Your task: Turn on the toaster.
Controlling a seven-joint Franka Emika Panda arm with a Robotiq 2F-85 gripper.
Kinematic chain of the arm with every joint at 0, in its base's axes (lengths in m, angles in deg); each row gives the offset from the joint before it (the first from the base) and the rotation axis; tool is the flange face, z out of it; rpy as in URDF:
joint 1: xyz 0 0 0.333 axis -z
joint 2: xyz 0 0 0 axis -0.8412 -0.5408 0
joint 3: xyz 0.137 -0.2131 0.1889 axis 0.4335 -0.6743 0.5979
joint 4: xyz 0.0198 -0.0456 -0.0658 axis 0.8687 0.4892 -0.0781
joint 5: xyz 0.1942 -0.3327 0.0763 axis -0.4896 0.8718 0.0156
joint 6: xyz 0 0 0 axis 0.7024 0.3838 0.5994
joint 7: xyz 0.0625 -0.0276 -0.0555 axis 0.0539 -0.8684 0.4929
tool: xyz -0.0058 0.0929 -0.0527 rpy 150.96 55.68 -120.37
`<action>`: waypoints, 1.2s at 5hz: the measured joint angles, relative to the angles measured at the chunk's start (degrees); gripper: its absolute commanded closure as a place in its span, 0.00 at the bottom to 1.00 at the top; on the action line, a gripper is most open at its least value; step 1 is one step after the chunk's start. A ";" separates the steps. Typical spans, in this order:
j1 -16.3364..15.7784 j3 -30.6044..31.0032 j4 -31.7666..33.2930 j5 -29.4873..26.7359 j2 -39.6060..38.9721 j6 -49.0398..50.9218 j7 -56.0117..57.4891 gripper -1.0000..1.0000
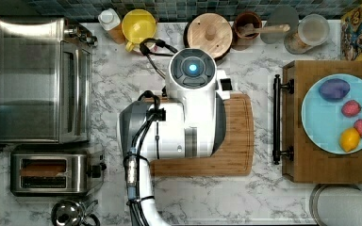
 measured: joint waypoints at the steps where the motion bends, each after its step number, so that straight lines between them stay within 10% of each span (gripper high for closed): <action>1: -0.21 2.41 2.01 -0.04 0.69 -3.23 2.58 1.00; 6: -6.32 14.96 11.41 -3.71 7.89 -7.93 7.56 1.00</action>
